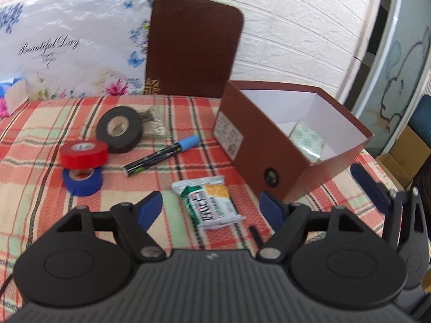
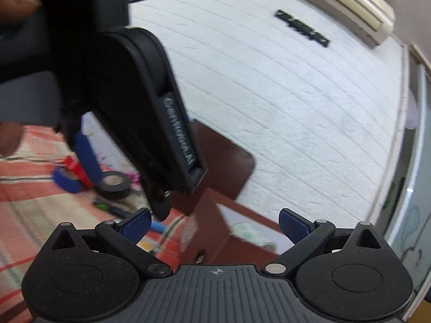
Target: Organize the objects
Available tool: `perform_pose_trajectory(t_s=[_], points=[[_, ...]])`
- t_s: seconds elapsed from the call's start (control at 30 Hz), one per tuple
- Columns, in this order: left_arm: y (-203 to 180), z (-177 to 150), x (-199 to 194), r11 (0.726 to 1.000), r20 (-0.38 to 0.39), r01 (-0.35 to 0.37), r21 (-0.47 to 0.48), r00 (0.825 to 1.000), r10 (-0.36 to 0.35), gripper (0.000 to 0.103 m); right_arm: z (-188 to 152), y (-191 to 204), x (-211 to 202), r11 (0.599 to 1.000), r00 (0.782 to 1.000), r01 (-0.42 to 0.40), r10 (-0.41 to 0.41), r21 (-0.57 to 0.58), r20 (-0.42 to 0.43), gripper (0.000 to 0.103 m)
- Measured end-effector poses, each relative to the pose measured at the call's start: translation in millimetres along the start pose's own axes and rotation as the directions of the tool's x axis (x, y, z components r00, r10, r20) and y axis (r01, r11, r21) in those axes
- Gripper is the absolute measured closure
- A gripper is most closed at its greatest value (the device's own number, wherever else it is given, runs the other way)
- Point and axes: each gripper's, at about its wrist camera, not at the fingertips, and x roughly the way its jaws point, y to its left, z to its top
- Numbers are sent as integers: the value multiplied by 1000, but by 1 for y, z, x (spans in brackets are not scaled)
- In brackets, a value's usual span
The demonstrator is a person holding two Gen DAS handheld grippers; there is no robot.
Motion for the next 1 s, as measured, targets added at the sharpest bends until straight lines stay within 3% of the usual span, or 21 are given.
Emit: perform_pose_trajectory(t_s=[0.2, 0.37, 0.57, 0.8, 0.87, 1.0], points=[[26, -14, 8, 996, -37, -89, -24, 995, 88, 23, 18, 50, 8, 973, 980, -198, 193, -121, -51, 8], [60, -27, 18, 983, -91, -167, -77, 983, 160, 23, 20, 59, 29, 938, 944, -303, 272, -168, -185, 15], [93, -34, 22, 961, -93, -249, -117, 967, 239, 24, 25, 50, 43, 939, 909, -342, 318, -46, -271, 14], [78, -43, 35, 947, -44, -321, 23, 946, 322, 19, 21, 49, 72, 920, 859, -352, 391, 171, -331, 14], [77, -46, 36, 945, -25, -325, 34, 945, 326, 17, 14, 47, 87, 909, 837, -335, 408, 247, -366, 14], [82, -48, 37, 948, 2, -318, 2, 948, 318, 12, 1, 35, 108, 862, 769, -301, 472, 407, -431, 10]])
